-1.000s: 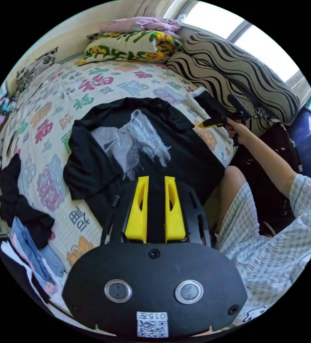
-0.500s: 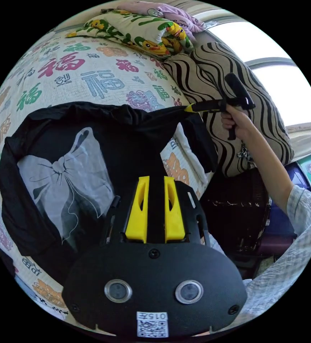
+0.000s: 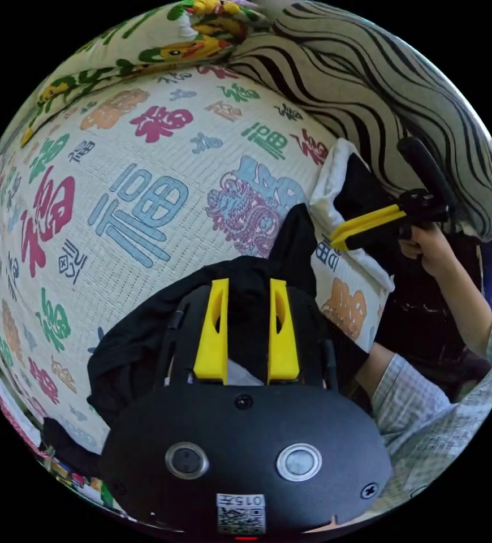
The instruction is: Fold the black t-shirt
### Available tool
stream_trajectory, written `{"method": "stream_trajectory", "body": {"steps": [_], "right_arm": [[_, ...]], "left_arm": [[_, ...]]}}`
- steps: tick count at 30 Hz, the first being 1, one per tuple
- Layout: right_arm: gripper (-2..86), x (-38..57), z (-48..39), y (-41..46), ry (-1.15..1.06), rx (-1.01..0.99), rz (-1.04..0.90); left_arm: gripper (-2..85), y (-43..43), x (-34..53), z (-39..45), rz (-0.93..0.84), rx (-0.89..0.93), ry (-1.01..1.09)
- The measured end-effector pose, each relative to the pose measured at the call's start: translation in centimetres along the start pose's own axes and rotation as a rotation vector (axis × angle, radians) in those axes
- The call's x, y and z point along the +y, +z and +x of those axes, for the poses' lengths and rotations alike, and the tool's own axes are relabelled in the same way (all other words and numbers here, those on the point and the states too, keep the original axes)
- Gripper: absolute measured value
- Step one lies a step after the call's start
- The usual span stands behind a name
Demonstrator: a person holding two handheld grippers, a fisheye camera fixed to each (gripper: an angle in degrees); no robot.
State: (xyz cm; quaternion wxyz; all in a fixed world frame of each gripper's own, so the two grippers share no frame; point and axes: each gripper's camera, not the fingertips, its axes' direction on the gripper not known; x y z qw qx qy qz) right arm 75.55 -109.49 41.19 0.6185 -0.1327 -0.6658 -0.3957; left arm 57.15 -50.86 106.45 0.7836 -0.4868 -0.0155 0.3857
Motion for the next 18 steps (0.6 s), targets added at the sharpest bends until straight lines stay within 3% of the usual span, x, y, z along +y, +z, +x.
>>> {"method": "stream_trajectory", "body": {"steps": [3,5,9,13,18], "right_arm": [[7.7,1.7,0.6,1.3,0.048,-0.070,0.002],[8.4,1.8,0.7,1.9,0.066,-0.117,0.005],[9.2,0.6,0.4,1.8,0.102,-0.210,0.064],[4.3,-1.5,0.2,2.0,0.153,-0.254,0.083],[-0.1,-0.2,0.9,0.2,0.203,-0.278,0.148]], "left_arm": [[1.6,2.2,-2.6,0.3,-0.081,-0.124,0.100],[0.7,1.7,-4.1,-0.4,-0.047,-0.098,0.102],[0.0,-1.6,-6.5,-5.6,0.158,0.039,-0.126],[0.1,0.1,-7.5,-10.1,0.149,0.272,-0.255],[0.5,0.3,-7.0,-12.5,0.160,0.355,-0.314]]}}
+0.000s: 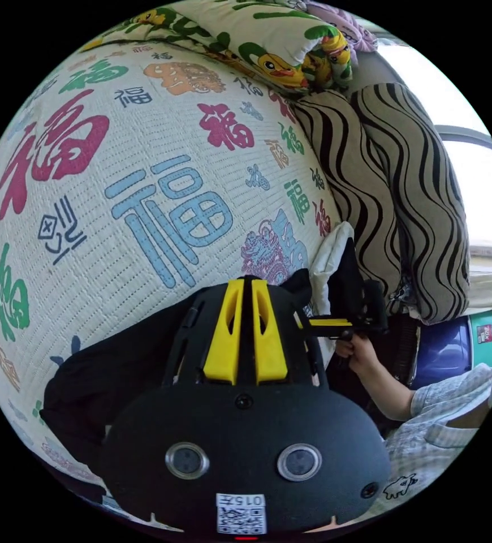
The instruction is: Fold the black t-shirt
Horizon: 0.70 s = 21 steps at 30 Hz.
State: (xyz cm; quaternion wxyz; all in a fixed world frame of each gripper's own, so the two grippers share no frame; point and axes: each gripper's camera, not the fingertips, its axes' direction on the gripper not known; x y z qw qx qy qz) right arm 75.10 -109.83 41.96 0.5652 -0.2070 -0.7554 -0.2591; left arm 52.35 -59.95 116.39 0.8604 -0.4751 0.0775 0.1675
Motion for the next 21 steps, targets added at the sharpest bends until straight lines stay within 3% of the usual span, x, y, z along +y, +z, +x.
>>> {"method": "stream_trajectory", "body": {"steps": [5,7,12,14,17,21], "right_arm": [[1.0,2.4,0.5,-3.0,0.032,-0.065,0.085],[6.4,1.8,0.2,-3.3,0.021,-0.139,0.128],[11.1,-1.6,-1.6,-3.7,0.074,-0.033,0.215],[3.3,-2.8,-2.1,-3.2,0.067,-0.097,0.187],[0.6,-3.6,-4.3,-3.8,0.006,-0.096,0.189],[-0.2,-4.9,-8.5,-7.3,-0.165,0.123,0.255]], "left_arm": [[1.0,-1.0,0.6,-0.4,0.008,0.088,0.011],[1.4,-0.3,1.0,0.8,-0.072,0.127,0.099],[4.1,0.9,3.7,3.4,-0.162,-0.002,0.152],[4.9,0.6,4.9,3.6,-0.115,-0.072,0.115],[5.3,-0.9,6.5,3.8,0.039,-0.123,0.038],[5.5,-2.4,5.5,4.2,0.146,-0.130,0.042]]}}
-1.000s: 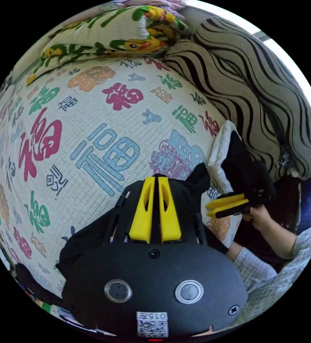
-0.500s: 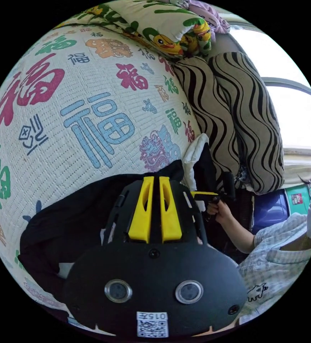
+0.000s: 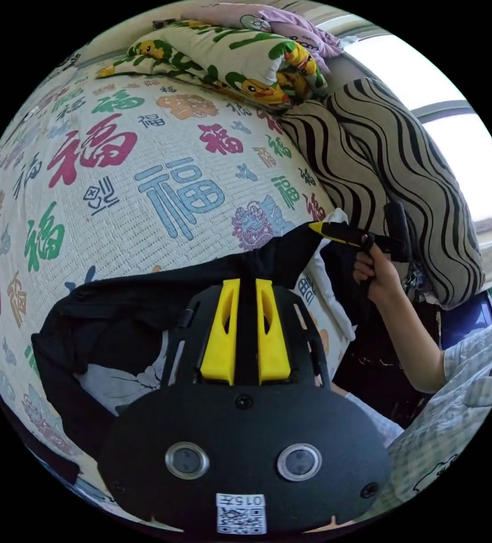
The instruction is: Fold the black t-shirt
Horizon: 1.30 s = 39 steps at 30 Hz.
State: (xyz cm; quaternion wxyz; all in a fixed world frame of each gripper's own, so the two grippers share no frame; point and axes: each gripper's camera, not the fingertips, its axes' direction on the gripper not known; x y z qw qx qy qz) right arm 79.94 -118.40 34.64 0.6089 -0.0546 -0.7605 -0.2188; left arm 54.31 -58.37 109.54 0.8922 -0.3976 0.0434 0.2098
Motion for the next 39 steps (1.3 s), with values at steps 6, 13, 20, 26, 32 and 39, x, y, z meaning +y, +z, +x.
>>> {"method": "stream_trajectory", "body": {"steps": [6,13,20,26,32,39], "right_arm": [[-0.2,-2.6,-1.4,2.6,-0.039,0.128,-0.213],[0.3,1.2,-2.1,1.3,0.066,0.005,-0.137],[0.1,3.1,-3.4,1.5,0.178,-0.074,-0.111],[0.0,3.4,-7.5,1.0,0.068,-0.043,-0.119],[3.9,0.6,-14.6,3.7,-0.147,-0.035,-0.175],[11.2,-2.3,-27.0,8.2,-0.691,0.141,-0.217]], "left_arm": [[3.7,3.5,-5.8,1.0,-0.117,-0.084,0.152],[5.1,2.9,-7.4,3.0,-0.141,-0.065,0.283],[4.8,5.8,-2.7,7.8,-0.266,-0.333,0.474],[1.8,2.4,-6.8,6.9,-0.184,-0.339,0.482],[7.9,-1.0,-11.2,1.9,-0.243,-0.150,0.379],[11.7,-7.9,-1.4,-4.8,-0.222,-0.332,0.276]]}}
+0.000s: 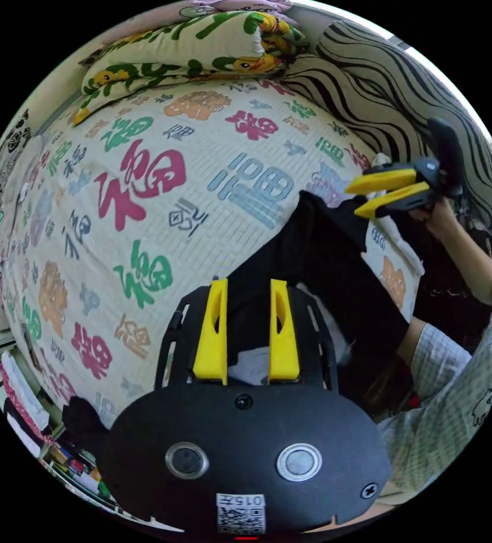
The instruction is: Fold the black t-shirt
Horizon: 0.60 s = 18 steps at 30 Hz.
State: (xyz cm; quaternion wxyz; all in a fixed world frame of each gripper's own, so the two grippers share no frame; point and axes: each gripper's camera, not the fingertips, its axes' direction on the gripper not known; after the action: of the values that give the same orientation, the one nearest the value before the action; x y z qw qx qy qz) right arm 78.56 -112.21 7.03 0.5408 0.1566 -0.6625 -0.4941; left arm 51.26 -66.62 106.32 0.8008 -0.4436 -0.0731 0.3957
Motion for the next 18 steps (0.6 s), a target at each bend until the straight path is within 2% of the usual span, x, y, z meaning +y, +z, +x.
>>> {"method": "stream_trajectory", "body": {"steps": [3,5,8,9,11,15,18], "right_arm": [[10.8,-4.0,-4.2,3.5,-0.264,0.036,-0.125],[9.4,-5.7,-6.5,6.2,-0.392,0.094,-0.243],[1.3,-7.3,-8.7,9.8,-0.512,0.180,-0.410],[0.7,-7.8,-9.1,10.4,-0.524,0.208,-0.446],[0.1,-9.0,-9.0,10.4,-0.499,0.200,-0.452],[-0.4,-12.9,-5.7,9.1,-0.234,0.140,-0.407],[-0.4,-14.8,-3.3,8.8,-0.061,0.077,-0.380]], "left_arm": [[12.9,2.5,5.2,-1.8,-0.106,-0.034,-0.044],[12.3,3.1,7.4,-2.7,-0.097,-0.030,-0.074],[6.5,3.7,9.3,-3.4,-0.082,-0.118,-0.076],[2.2,3.5,9.7,-3.6,-0.044,-0.140,-0.050],[0.3,2.7,10.0,-4.5,0.018,-0.158,-0.048],[-0.3,0.6,9.5,-8.9,0.148,-0.106,-0.162],[1.0,0.6,9.2,-11.9,0.162,-0.048,-0.236]]}}
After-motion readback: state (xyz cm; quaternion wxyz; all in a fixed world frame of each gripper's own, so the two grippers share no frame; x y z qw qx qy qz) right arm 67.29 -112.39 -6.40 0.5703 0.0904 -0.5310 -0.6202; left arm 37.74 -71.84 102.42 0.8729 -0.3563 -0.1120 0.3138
